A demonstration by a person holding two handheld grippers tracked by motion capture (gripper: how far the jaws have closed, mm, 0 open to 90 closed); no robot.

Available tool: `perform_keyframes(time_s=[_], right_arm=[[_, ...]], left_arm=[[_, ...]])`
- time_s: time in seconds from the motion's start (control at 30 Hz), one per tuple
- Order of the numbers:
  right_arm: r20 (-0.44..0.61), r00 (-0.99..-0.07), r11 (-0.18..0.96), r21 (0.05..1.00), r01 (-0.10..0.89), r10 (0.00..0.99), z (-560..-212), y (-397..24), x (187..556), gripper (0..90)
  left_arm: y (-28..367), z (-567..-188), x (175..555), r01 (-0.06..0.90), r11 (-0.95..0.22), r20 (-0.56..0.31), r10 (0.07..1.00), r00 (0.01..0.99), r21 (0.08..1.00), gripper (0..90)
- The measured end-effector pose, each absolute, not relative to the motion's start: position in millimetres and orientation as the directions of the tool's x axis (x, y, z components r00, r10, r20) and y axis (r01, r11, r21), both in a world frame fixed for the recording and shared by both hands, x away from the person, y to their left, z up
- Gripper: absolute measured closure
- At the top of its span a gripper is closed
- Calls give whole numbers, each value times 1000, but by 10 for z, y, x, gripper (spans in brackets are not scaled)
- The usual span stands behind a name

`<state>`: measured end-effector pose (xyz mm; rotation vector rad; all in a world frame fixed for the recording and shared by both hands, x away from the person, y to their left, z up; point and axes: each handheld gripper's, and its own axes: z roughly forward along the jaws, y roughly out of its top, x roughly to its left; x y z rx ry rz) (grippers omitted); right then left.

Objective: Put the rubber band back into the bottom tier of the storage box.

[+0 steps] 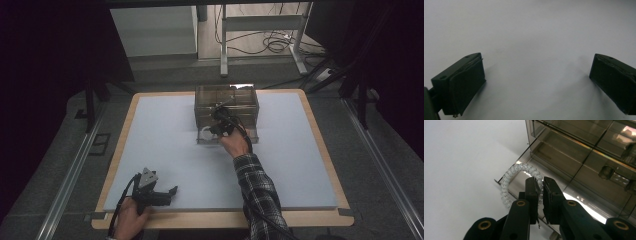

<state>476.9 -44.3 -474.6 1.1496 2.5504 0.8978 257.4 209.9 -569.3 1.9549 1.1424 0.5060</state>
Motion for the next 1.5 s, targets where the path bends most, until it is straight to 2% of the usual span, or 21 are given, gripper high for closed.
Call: perform_keyframes(time_s=[0.27, 1.1, 1.5], right_arm=[[46, -661, 502, 613, 610, 749, -4824, -387, 4841, 812], [-3, -666, 552, 562, 615, 746, -5119, -281, 4884, 806], [-10, -679, 556, 582, 593, 734, -5125, -264, 4879, 720]], left_arm=[[2098, -5694, 2573, 538, -271, -53, 857, 512, 798, 0], [2097, -5694, 2573, 538, -271, -53, 857, 512, 798, 0], [2097, -5694, 2573, 538, -271, -53, 857, 512, 798, 0]])
